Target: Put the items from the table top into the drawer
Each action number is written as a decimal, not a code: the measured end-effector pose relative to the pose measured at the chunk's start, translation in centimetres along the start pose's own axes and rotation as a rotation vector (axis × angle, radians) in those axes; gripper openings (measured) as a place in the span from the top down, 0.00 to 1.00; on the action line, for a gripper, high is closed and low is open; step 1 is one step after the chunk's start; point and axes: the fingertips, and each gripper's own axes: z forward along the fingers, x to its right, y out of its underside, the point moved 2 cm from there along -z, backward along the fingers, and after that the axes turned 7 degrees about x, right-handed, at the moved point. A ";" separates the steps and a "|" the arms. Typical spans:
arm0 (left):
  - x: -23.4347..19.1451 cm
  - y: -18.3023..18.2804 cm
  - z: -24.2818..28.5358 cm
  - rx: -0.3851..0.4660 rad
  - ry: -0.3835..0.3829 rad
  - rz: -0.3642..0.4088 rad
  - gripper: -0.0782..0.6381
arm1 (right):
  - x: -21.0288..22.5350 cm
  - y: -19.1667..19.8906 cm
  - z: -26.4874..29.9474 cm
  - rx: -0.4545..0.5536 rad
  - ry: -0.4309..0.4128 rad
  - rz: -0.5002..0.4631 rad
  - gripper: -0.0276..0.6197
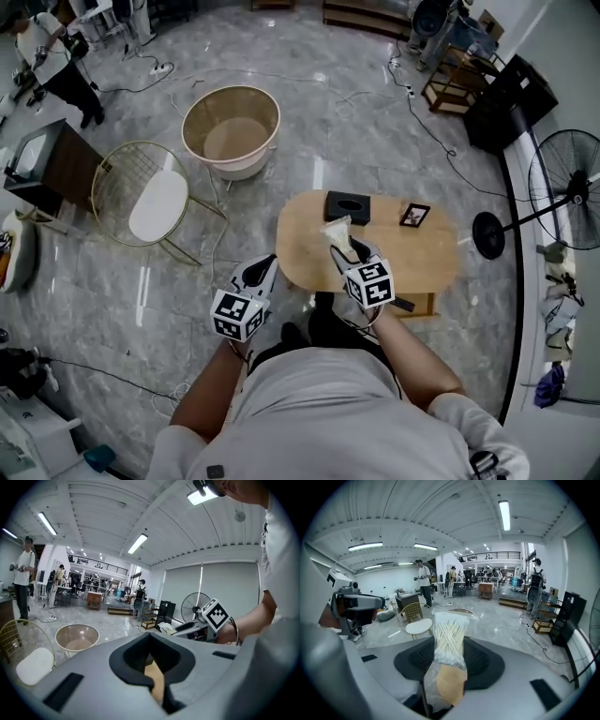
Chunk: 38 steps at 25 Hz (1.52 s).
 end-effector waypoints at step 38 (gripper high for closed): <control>14.2 -2.9 5.6 0.027 0.195 0.092 0.88 | 6.9 -0.7 -16.9 0.185 0.193 0.032 0.65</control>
